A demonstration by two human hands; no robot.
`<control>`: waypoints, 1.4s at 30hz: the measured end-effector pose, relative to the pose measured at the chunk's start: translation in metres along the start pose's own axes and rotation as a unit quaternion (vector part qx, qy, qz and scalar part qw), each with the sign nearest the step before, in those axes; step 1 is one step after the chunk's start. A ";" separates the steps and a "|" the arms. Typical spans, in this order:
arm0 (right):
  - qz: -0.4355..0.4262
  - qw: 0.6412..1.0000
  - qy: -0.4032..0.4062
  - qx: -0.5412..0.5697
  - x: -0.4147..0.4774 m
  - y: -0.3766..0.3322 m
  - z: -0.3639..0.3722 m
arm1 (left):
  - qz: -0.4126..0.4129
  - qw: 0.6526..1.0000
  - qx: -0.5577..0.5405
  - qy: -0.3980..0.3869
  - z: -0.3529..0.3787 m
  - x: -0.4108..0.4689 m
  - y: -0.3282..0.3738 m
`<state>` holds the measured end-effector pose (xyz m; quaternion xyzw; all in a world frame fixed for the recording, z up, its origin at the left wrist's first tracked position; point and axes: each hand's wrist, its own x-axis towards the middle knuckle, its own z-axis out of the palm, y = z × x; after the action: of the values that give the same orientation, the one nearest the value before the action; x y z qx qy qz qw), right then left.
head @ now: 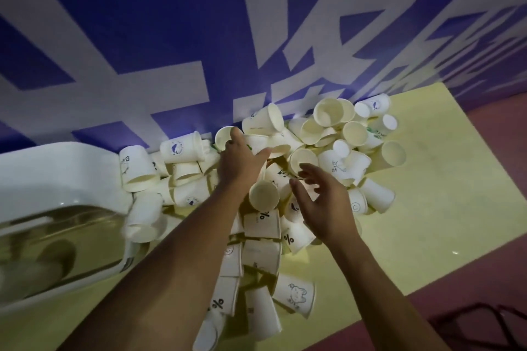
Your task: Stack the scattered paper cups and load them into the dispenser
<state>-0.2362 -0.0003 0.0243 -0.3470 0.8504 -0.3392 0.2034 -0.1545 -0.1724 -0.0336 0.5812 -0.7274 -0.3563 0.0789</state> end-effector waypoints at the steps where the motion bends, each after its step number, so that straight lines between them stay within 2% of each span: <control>1: 0.005 1.000 -0.012 -0.002 0.012 0.001 0.001 | -0.001 1.000 0.018 0.007 0.001 0.002 0.001; 4: 0.016 0.999 -0.037 -0.002 0.046 -0.004 0.005 | -0.001 0.999 0.031 0.021 -0.004 0.001 0.004; 10: 0.058 0.996 -0.072 0.010 0.121 -0.016 0.031 | 0.027 0.990 -0.139 0.015 -0.036 -0.032 -0.012; 13: 0.080 0.996 -0.039 -0.004 0.145 -0.013 0.042 | 0.015 0.983 -0.183 0.008 -0.050 -0.048 -0.028; 21: 0.184 0.971 -0.045 0.148 0.153 -0.023 0.057 | 0.015 0.973 -0.227 0.038 -0.076 -0.081 -0.057; 25: 0.222 0.965 -0.031 0.136 0.160 -0.040 0.061 | 0.009 0.974 -0.223 0.038 -0.087 -0.086 -0.068; 28: 0.244 0.960 -0.031 0.136 0.154 -0.054 0.059 | 0.012 0.964 -0.264 0.039 -0.101 -0.093 -0.073; 30: 0.219 0.960 -0.038 0.170 0.136 -0.061 0.054 | 0.023 0.958 -0.284 0.040 -0.112 -0.097 -0.080; 33: 0.131 0.969 -0.047 0.203 0.091 -0.067 0.047 | 0.061 0.958 -0.278 0.046 -0.132 -0.106 -0.093; 38: 0.024 0.979 -0.059 0.196 0.007 -0.104 0.055 | 0.113 0.955 -0.270 0.046 -0.167 -0.129 -0.129; 42: -0.055 0.985 -0.086 0.139 -0.055 -0.143 0.082 | 0.114 0.953 -0.278 0.048 -0.206 -0.157 -0.175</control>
<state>-0.0865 -0.0720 0.0767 -0.3894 0.7540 -0.4336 0.3032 0.1417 -0.1308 0.0578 0.4664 -0.6561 -0.5046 0.3123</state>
